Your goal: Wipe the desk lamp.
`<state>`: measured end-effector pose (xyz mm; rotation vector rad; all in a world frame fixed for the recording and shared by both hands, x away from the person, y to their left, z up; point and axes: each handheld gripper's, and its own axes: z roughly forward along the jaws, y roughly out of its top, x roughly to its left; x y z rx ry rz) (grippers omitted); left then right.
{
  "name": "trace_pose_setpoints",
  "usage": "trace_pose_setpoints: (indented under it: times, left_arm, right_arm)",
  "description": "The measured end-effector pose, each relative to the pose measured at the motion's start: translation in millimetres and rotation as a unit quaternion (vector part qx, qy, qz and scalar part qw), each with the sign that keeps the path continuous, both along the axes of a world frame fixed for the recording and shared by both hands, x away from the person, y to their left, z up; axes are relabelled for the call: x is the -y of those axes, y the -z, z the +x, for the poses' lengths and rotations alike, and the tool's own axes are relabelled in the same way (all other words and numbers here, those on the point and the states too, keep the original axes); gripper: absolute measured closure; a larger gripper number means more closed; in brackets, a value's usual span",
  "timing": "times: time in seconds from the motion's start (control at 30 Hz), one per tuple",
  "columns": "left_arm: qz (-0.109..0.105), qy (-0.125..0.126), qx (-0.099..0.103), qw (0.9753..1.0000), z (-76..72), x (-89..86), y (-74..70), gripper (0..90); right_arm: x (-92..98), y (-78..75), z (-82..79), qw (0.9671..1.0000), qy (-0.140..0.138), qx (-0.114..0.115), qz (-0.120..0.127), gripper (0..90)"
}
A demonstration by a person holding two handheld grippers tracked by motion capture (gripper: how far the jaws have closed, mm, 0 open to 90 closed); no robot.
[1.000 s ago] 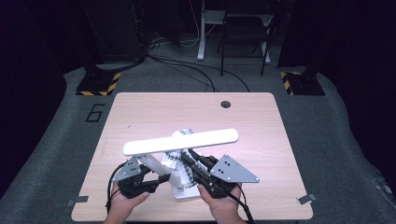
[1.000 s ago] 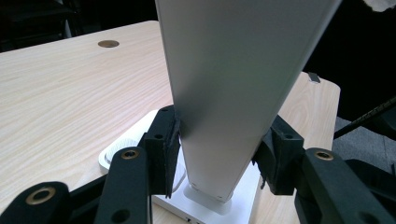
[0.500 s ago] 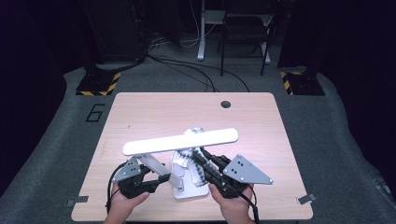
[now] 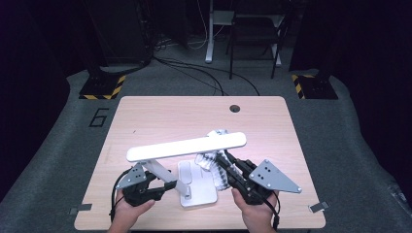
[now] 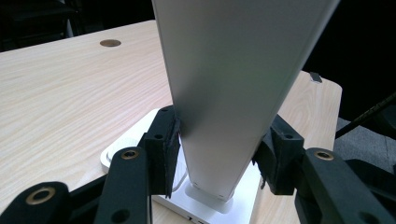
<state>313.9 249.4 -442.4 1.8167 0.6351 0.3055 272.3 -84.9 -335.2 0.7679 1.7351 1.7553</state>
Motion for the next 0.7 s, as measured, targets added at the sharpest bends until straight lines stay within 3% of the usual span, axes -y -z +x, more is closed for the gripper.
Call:
trace_pose_setpoints:
  times: [0.7]
  left_arm:
    - [0.0, -0.001, 0.0, 1.0, -0.1, 1.1, -0.3, 54.1]
  right_arm:
    - [43.0, -2.4, -0.6, 0.9984, 0.056, 0.011, 0.001, 80.4]
